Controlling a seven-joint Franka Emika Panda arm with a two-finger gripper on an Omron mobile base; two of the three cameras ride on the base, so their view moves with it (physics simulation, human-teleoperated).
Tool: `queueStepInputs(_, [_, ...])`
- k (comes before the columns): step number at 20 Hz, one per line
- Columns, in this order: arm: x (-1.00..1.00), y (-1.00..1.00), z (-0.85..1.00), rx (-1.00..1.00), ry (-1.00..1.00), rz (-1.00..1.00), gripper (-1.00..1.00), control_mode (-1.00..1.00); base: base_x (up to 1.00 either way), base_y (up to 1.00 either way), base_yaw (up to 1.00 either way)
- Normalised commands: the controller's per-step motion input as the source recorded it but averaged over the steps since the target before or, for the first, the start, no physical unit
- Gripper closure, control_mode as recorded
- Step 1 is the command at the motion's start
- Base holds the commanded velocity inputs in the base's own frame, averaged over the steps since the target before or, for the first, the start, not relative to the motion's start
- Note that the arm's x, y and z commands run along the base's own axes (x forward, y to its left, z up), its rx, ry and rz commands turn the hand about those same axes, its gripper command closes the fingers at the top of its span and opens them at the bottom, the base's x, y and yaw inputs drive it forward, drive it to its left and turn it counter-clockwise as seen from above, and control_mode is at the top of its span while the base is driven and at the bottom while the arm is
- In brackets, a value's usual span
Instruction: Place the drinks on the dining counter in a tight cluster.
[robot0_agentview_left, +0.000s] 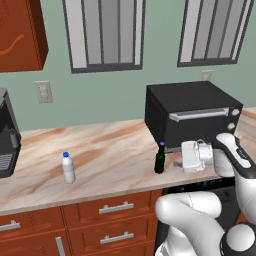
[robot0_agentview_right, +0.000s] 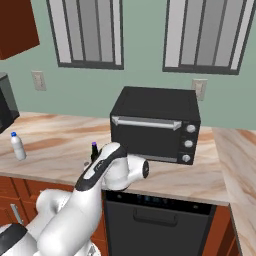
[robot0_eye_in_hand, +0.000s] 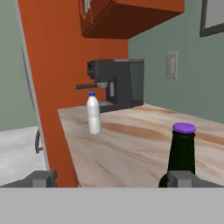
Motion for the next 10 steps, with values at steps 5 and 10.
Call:
queueStepInputs(5, [0.09, -0.02, 0.11, 0.04, 0.00, 0.01, -1.00, -1.00, 0.00, 0.00, 0.00])
queueStepInputs(10, [0.16, 0.00, 0.00, 0.00, 0.00, 0.00, -1.00, -1.00, 0.00, 0.00, 0.00])
